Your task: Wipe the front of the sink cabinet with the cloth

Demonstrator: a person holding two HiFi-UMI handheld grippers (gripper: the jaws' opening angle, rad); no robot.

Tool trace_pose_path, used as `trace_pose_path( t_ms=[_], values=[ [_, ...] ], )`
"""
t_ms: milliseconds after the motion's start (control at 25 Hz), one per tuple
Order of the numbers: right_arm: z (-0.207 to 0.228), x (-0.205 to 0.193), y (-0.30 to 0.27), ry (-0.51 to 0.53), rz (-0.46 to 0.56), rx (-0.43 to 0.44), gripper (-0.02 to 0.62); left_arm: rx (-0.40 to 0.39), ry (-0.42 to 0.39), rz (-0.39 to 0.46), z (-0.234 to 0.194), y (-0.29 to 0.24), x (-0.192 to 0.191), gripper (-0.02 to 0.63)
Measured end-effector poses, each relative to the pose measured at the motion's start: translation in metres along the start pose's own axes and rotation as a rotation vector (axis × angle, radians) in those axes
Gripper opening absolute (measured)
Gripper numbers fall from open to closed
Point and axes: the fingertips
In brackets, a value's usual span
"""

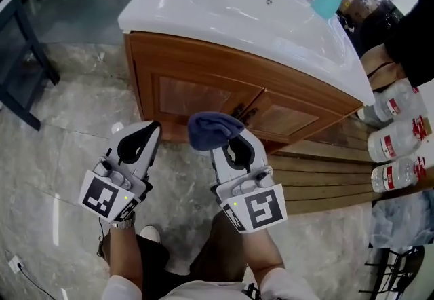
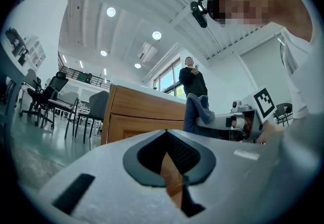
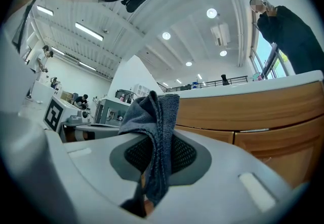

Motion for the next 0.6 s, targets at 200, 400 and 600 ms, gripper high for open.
trace_pose_path(
  t_ms=[200, 400, 600],
  values=[
    [-0.015, 0.012, -0.026, -0.031, 0.027, 0.020, 0.058, 0.017, -0.007, 0.000, 0.000, 0.011, -0.003, -0.003],
    [-0.049, 0.041, -0.075, -0.008, 0.067, 0.087, 0.058, 0.068, -0.014, 0.014, -0.010, 0.032, 0.002, -0.003],
    [-0.066, 0.051, -0.126, -0.005, 0.059, 0.083, 0.058, 0.136, -0.005, 0.018, -0.024, 0.049, 0.001, -0.003]
  ],
)
Point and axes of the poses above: the fingertips, and each gripper's own axes: y backward along the fingers, z to its right, x out of its top, and after that the axes turned 9 degrees about y, right-handed
